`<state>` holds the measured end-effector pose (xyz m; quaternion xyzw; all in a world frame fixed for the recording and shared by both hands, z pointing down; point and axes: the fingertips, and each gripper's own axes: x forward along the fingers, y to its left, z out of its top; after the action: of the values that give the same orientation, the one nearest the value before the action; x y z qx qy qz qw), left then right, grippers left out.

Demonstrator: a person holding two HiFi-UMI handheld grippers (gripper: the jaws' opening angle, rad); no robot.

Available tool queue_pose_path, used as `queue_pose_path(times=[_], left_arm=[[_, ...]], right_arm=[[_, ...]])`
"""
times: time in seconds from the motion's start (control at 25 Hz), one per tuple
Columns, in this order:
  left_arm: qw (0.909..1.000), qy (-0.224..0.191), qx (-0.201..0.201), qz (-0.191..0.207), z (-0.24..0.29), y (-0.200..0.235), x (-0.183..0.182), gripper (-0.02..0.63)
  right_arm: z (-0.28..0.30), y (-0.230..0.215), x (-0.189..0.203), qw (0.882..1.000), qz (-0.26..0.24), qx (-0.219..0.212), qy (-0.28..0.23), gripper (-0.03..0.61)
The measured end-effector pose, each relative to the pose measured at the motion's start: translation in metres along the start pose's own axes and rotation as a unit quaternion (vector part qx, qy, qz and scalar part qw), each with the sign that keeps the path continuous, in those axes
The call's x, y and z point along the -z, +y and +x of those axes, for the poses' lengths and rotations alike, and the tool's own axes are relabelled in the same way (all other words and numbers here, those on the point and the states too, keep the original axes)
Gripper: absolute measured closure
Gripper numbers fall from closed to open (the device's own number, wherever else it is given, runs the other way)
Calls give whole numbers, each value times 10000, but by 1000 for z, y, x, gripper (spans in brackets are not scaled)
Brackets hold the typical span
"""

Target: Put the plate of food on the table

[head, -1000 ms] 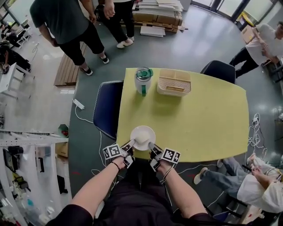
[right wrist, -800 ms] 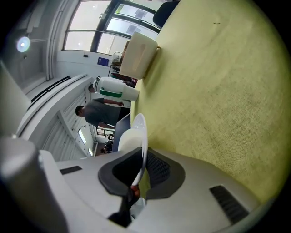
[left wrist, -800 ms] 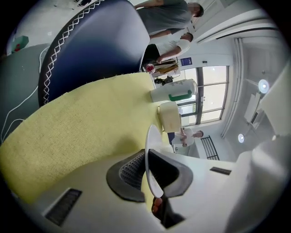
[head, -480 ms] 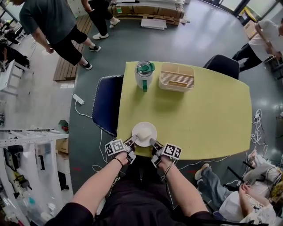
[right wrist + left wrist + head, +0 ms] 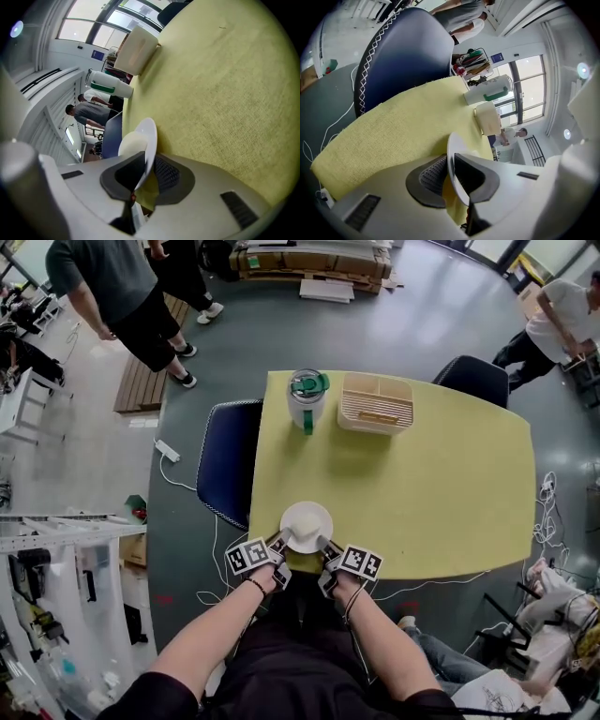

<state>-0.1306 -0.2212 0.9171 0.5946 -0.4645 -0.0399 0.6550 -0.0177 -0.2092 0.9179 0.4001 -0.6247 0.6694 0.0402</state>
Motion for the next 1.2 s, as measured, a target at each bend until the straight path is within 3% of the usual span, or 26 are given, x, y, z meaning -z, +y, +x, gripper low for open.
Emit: queue_pose_path(times=[0.12,0.28,0.48,0.68,0.92,1.04,1.2], left_arm=[[9996,-137,-129,199,-4,4,-4,580],[9985,-7,-163,527,-5,7,-2,580],[9981,-43,-181,580,-7,9,-2,580],[9969,-63,-155,767,-7,6,-3,580],[9919,-288,-103,1236,-25,1,-13,581],[9766,-316,125,2123,-38,-27,-18,584],[9390,-362,508,3383,-60,-82,-24,604]], right_arm=[[-2,-1,-3,9997,-140,158,-99,531],[-6,-9,-6,9970,-521,570,-88,526],[-13,-15,-4,9896,-996,1037,38,464],[-20,-21,-5,9812,-1306,1420,73,451],[-45,-20,-11,9766,-1584,1452,-113,454],[-64,5,-23,9646,-2291,1243,-392,499],[-94,64,-44,9292,-3485,814,-920,534]])
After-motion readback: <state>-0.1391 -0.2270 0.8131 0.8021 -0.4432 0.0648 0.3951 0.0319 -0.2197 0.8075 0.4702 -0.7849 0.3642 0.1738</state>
